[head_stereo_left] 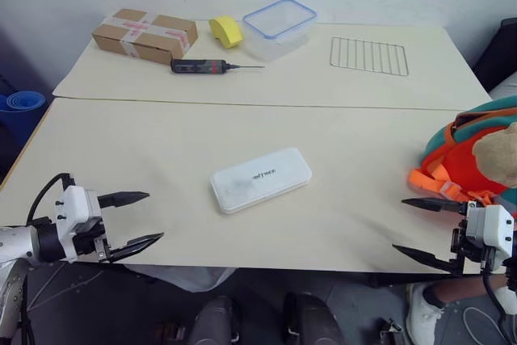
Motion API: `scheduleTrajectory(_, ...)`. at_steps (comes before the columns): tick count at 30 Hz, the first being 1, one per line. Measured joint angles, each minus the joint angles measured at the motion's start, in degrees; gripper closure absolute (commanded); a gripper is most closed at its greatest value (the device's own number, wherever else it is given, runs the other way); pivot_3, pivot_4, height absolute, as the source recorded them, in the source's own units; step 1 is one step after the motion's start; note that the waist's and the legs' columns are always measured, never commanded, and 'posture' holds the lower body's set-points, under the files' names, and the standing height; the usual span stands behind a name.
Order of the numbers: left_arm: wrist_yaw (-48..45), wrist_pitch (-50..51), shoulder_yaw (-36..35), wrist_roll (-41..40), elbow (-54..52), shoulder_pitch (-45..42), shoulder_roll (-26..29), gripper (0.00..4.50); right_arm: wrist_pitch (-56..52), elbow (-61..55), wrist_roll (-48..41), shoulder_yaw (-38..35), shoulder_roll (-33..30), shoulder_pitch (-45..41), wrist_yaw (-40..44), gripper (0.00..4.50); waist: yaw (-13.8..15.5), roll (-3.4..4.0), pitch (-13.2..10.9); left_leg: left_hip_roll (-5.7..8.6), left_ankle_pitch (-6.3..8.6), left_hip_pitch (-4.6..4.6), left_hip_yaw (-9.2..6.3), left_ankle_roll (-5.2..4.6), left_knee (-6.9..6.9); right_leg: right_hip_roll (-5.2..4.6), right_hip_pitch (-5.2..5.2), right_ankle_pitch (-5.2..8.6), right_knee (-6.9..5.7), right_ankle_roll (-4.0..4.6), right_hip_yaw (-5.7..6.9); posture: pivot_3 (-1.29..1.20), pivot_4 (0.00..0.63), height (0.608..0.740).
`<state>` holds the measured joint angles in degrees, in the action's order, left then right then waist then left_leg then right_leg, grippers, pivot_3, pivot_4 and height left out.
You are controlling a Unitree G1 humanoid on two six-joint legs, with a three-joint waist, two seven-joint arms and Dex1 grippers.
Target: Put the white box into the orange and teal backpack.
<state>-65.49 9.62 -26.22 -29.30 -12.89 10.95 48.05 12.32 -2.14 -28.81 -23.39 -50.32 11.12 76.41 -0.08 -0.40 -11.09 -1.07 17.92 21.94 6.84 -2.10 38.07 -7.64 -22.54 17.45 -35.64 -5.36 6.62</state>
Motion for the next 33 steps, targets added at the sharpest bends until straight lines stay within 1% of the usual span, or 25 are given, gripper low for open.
scheduleTrajectory(4,-0.49,0.37,-0.23,-0.16,0.24,-0.50,0.33,0.00,0.09,0.01,0.01,0.07,0.61,-0.54,-0.43,0.04,0.00,0.00,0.00,0.00,0.00,0.00,0.00,0.00,0.00,0.00,0.00,0.00,0.00,0.00,0.00,0.00,0.150,0.740)
scheduleTrajectory(8,-0.44,4.88,-1.01,-3.00,0.14,-0.99,1.43,0.00,-0.57,0.00,-0.07,0.73,1.39,-1.01,-0.65,0.04,-0.01,0.00,0.00,0.00,0.00,0.00,0.00,0.00,0.00,0.00,0.00,0.00,-0.01,0.00,0.00,0.00,0.150,0.740)
scheduleTrajectory(9,-0.50,6.75,-1.12,-4.10,0.00,-0.98,2.00,0.19,-1.28,-0.03,-0.24,0.87,1.72,-1.56,-1.08,0.21,-0.03,0.00,0.00,0.00,0.00,0.00,-0.01,0.00,0.00,0.00,0.00,0.00,-0.01,0.00,0.00,0.00,0.150,0.740)
scheduleTrajectory(11,0.97,11.63,-0.94,-4.60,-0.50,-1.33,4.41,0.65,-3.96,-0.51,0.16,2.68,1.76,-4.26,-3.40,0.70,-0.28,0.00,0.00,-0.01,-0.02,-0.01,-0.01,0.02,0.02,0.00,-0.01,0.00,-0.05,0.00,-0.03,0.00,0.150,0.740)
scheduleTrajectory(13,5.74,14.56,-1.20,-4.63,-2.30,-4.40,3.83,1.25,-9.66,-2.10,1.87,6.18,0.87,-8.69,-6.42,1.36,-0.37,0.04,-0.03,-0.01,-0.07,-0.03,0.00,0.04,0.02,-0.01,-0.03,0.00,-0.08,0.00,-0.10,0.00,0.150,0.740)
scheduleTrajectory(15,10.32,15.10,-1.14,-4.79,-5.30,-7.12,1.22,1.93,-14.37,-3.64,3.67,9.91,-0.25,-12.85,-8.50,2.08,-0.19,0.04,-0.02,-0.02,-0.07,-0.03,-0.01,0.07,0.00,-0.01,-0.05,0.00,-0.11,0.00,-0.10,0.00,0.150,0.740)
scheduleTrajectory(17,14.70,15.63,1.07,-3.94,-7.48,-8.03,-1.83,2.57,-18.47,-4.10,5.80,13.70,0.14,-17.81,-11.55,2.76,-0.16,0.04,-0.02,0.00,-0.05,-0.04,-0.01,0.10,-0.03,-0.01,-0.08,0.00,-0.16,0.00,-0.09,0.00,0.150,0.740)
scheduleTrajectory(19,18.67,16.05,4.00,-1.69,-8.01,-7.75,-4.81,3.19,-19.06,-2.57,9.21,16.96,2.24,-22.11,-14.53,3.48,-0.15,0.02,-0.01,0.00,-0.06,-0.04,0.02,0.11,0.00,0.06,-0.07,0.00,-0.17,0.01,-0.07,0.00,0.150,0.740)
scheduleTrajectory(22,26.29,18.45,9.19,0.90,-9.57,-7.28,-11.52,4.12,-16.35,4.45,18.29,23.40,7.42,-29.68,-20.96,4.45,-0.22,0.01,-0.01,0.05,-0.09,0.03,0.12,0.04,0.10,0.06,-0.10,0.00,-0.19,0.00,-0.11,0.00,0.150,0.740)
scheduleTrajectory(23,28.14,19.42,10.59,1.43,-10.21,-7.15,-12.63,4.49,-15.98,6.16,20.01,24.45,8.98,-31.10,-22.76,4.50,-0.18,-0.01,-0.01,0.05,-0.10,0.07,0.12,0.03,0.12,0.06,-0.15,0.00,-0.21,0.00,-0.11,0.00,0.150,0.740)
scheduleTrajectory(25,31.20,20.91,12.88,3.07,-11.76,-7.12,-13.56,4.49,-15.49,9.96,22.57,26.08,12.34,-34.13,-25.99,4.50,0.04,-0.02,0.00,0.05,-0.12,0.10,0.07,0.03,0.15,0.06,-0.15,0.00,-0.25,0.00,-0.08,0.00,0.150,0.740)
scheduleTrajectory(28,33.18,22.01,15.57,4.88,-12.39,-7.52,-13.77,4.49,-13.28,13.54,25.20,27.84,15.65,-36.98,-28.81,4.50,-0.08,-0.02,0.00,0.06,-0.14,0.12,0.07,0.01,0.15,0.07,-0.14,0.00,-0.25,0.00,-0.08,0.00,0.150,0.740)
scheduleTrajectory(31,33.38,21.93,18.96,7.01,-11.70,-8.81,-13.83,4.49,-12.29,17.25,26.81,29.55,18.98,-39.69,-30.05,4.50,-0.23,-0.03,0.01,0.06,-0.15,0.12,0.07,0.01,0.15,0.09,-0.14,0.00,-0.29,0.00,-0.07,0.00,0.150,0.740)
scheduleTrajectory(33,33.43,21.35,21.25,8.44,-10.47,-10.91,-14.20,4.49,-12.50,18.19,26.88,30.56,20.63,-40.53,-29.47,4.50,-0.25,-0.03,0.01,0.03,-0.17,0.13,0.06,0.03,0.15,0.12,-0.14,0.00,-0.32,0.00,-0.05,0.00,0.150,0.740)
